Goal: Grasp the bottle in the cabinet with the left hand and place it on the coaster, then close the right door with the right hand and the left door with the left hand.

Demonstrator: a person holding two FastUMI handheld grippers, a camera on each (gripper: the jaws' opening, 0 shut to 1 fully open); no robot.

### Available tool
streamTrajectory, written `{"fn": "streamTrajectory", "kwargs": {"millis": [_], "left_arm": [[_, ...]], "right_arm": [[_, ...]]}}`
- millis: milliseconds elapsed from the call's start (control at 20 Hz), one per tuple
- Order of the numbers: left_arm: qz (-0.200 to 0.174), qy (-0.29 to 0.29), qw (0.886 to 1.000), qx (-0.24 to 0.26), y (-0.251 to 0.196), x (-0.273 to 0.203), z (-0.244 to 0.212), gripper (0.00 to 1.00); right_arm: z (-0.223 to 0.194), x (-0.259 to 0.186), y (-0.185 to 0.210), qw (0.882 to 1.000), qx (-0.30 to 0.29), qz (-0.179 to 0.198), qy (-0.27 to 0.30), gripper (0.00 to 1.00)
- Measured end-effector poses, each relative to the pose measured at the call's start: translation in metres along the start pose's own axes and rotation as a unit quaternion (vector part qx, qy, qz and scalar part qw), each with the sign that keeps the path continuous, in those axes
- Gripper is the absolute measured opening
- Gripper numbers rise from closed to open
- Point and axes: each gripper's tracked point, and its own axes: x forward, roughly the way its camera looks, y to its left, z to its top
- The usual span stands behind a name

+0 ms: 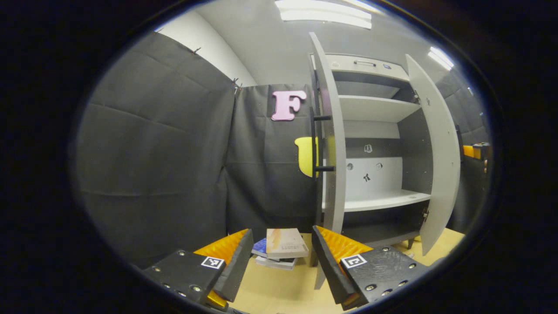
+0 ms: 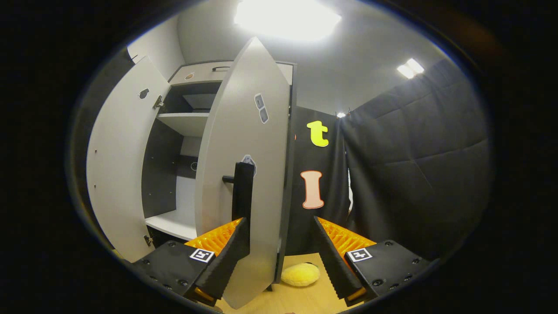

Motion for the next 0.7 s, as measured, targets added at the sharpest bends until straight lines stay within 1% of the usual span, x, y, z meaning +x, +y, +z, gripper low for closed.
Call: {"fn": "streamTrajectory", "kwargs": {"millis": [150, 200, 550, 700], "left_arm": [[0.005, 0.001, 1.000, 0.001, 0.011, -0.002, -0.001, 0.81], [0.006, 0.002, 1.000, 0.001, 0.014, -0.003, -0.001, 0.81], [0.020, 0.005, 1.000, -0.005, 0.035, -0.008, -0.001, 0.81], [0.023, 0.005, 1.000, -0.005, 0.041, -0.006, 0.002, 0.81]], "right_arm": [[0.000, 0.006, 0.021, 1.000, 0.003, 0.015, -0.002, 0.92], [0.000, 0.008, 0.028, 1.000, 0.002, 0.020, -0.002, 0.95], [-0.012, 0.025, 0.069, 0.998, 0.009, 0.053, 0.015, 0.95], [-0.016, 0.025, 0.076, 0.998, 0.015, 0.058, 0.023, 0.95]]}}
